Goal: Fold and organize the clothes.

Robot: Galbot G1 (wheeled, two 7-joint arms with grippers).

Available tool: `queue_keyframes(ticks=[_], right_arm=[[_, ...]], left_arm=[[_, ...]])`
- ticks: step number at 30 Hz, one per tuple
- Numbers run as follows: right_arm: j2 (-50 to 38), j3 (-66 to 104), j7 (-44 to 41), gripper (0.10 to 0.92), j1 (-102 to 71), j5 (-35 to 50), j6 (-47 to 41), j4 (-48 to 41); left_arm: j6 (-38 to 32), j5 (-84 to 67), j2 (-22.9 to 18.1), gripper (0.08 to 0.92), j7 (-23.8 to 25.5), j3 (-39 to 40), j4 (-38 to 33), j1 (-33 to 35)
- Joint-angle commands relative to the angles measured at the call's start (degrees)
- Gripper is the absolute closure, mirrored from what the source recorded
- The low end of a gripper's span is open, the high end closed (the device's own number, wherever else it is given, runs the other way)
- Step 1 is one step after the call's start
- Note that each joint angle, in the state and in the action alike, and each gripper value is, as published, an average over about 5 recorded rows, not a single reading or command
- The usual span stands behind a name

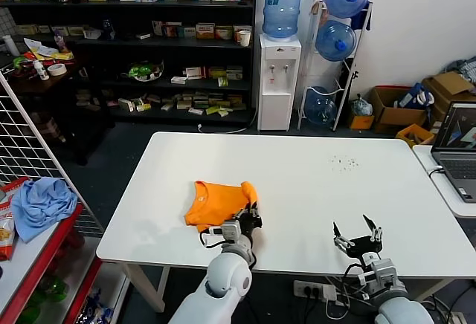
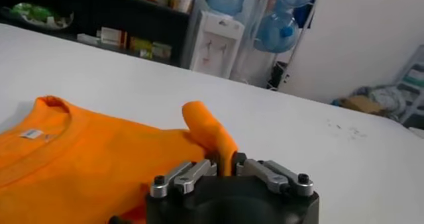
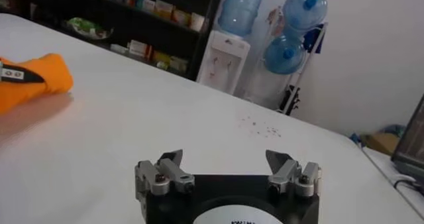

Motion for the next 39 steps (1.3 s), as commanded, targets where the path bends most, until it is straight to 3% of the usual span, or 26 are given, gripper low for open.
queue_keyframes(ticks=[1,5,8,15,21,27,39], right_arm=[[-0.49,1.59,-2.54,0.203,-0.03,1.02,0.37,-0.15],[0.66,4.20,-8.80,0.203,0.59,2.34,2.20,-0.27],[3.19,6.15,-11.96,0.203,1.67,3.15,3.49,-0.82],[8.88,8.04,-17.15,0.203,3.36,0.93,6.60,-3.02],[11.55,8.76,-18.54,0.203,4.36,-0.78,6.53,-4.62],[13.55,9.16,-18.30,0.203,4.51,-2.56,6.45,-4.83],[15.25,11.49,-18.06,0.203,4.49,-4.78,4.76,-4.19]], left_arm=[[-12.50,-0.25,-5.31,0.747,7.01,4.26,3.06,0.34],[-27.12,2.26,-1.54,0.644,13.88,5.67,-0.09,2.91],[-32.12,6.71,2.08,0.548,15.69,3.09,-2.31,4.94],[-35.22,12.33,11.28,0.340,13.98,-7.45,-7.28,10.98],[-32.38,15.11,20.62,0.196,14.49,-15.38,-10.91,16.93],[-28.24,16.45,22.18,0.177,13.61,-19.90,-9.71,18.74],[-24.95,20.38,21.31,0.177,15.06,-20.77,-8.22,17.65]])
